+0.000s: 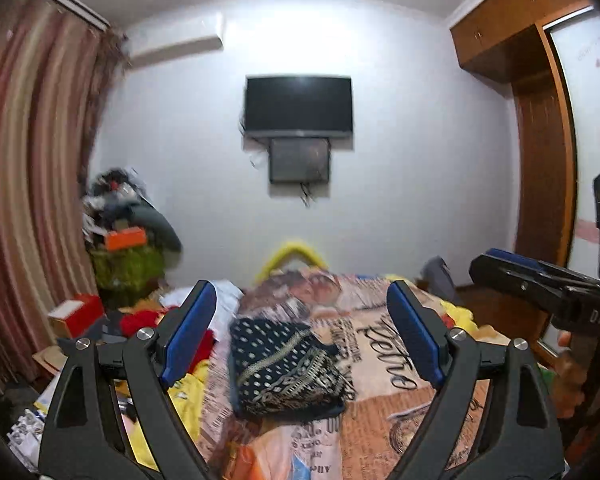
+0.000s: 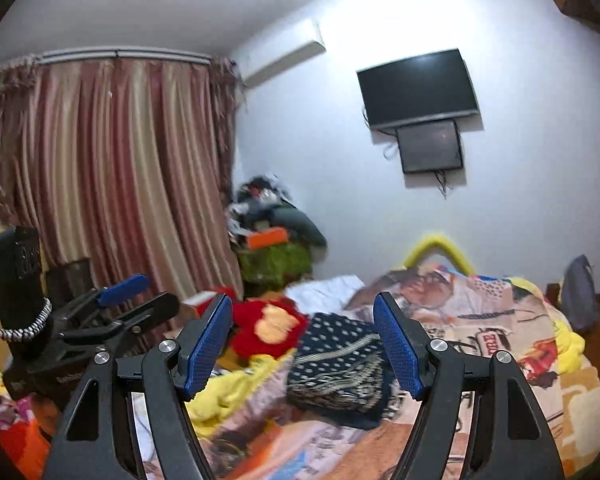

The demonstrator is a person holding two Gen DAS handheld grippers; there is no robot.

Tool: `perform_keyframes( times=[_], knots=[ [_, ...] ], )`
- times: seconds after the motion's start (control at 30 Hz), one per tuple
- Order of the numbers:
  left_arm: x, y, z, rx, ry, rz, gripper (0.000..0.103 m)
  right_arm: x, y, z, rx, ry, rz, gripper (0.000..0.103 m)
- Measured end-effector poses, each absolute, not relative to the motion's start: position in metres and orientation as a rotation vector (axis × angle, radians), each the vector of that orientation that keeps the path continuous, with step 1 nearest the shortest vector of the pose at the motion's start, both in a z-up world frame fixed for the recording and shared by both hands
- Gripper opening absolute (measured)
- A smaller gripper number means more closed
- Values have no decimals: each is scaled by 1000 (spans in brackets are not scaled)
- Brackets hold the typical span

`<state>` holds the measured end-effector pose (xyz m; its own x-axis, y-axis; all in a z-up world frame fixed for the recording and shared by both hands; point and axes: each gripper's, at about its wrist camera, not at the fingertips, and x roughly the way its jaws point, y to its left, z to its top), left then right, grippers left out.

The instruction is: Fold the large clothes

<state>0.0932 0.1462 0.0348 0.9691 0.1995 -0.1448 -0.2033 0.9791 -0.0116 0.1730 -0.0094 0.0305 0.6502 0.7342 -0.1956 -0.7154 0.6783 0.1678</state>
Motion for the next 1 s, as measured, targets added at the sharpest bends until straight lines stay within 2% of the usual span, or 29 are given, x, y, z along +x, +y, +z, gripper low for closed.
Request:
perform_keyframes(
  times=[0.2, 0.27, 0.37, 0.43, 0.5, 1.0],
  knots=[
    [62, 124, 27, 1, 82, 271, 88, 125, -19, 30, 42, 175, 740, 71],
    [57, 122, 24, -16, 89, 256, 91, 114, -22, 26, 28, 170, 717, 72],
    [53, 119, 21, -20, 89, 261, 98, 100, -27, 20, 17, 168, 677, 83],
    [49, 115, 20, -15, 92, 270, 102, 95, -30, 20, 20, 169, 663, 97],
    [48, 114, 18, -10, 95, 271, 103, 91, -34, 19, 29, 168, 643, 103],
    [54, 117, 8, -15, 127, 259, 103, 88, -33, 13, -23, 179, 586, 103]
  ],
)
